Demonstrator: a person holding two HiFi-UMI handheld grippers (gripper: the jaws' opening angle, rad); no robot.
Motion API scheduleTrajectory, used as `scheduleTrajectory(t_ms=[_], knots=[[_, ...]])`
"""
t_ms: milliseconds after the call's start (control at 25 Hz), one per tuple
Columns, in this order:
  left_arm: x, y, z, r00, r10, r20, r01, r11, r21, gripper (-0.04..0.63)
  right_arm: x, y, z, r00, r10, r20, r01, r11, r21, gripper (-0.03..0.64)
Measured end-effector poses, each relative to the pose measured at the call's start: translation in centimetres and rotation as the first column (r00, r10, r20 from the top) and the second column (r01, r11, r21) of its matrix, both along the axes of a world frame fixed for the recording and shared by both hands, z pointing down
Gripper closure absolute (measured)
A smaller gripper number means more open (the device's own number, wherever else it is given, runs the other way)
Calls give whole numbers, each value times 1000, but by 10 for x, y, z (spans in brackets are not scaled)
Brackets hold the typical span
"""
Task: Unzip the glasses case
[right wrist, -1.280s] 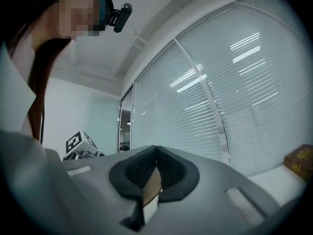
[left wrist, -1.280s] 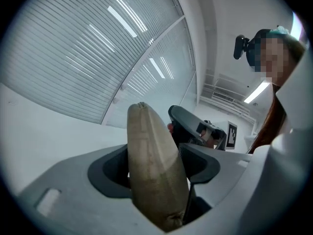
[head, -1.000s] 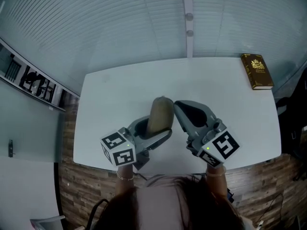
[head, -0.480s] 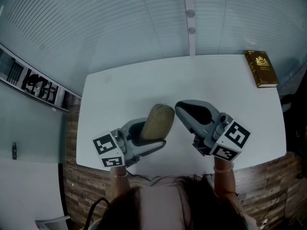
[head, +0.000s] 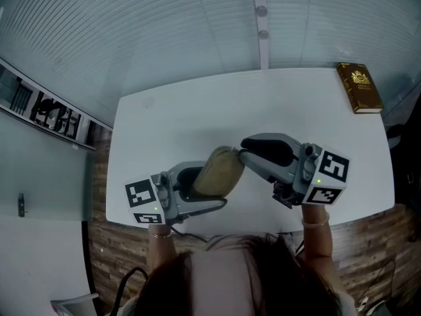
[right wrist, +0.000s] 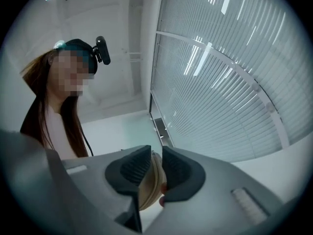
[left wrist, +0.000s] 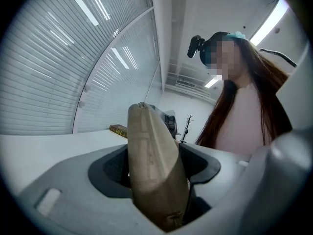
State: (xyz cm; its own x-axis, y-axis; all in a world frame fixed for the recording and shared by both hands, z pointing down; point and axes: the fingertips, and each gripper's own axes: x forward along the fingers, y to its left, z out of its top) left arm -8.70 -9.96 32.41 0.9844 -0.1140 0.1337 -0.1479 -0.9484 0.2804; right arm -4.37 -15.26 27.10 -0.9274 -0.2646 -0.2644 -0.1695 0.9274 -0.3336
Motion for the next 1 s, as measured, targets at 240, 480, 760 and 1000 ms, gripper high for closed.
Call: scheduleTrajectory(t_ms=[240, 480, 760, 1000], knots=[[5, 10, 2, 998, 55, 25, -55, 998, 9, 288, 3, 10, -2, 997, -77, 18, 76, 996, 36, 531], [7, 13, 3, 995, 92, 37, -92, 996, 11, 288, 0, 16, 1, 986, -166, 26, 164, 986, 39, 515], [5, 20, 11, 991, 115, 71, -116, 993, 12, 288, -7, 22, 9, 967, -254, -8, 254, 967, 28, 512], [3, 17, 19, 991, 89, 104, -90, 996, 3, 288, -8, 21, 19, 959, -280, -35, 280, 960, -7, 548]])
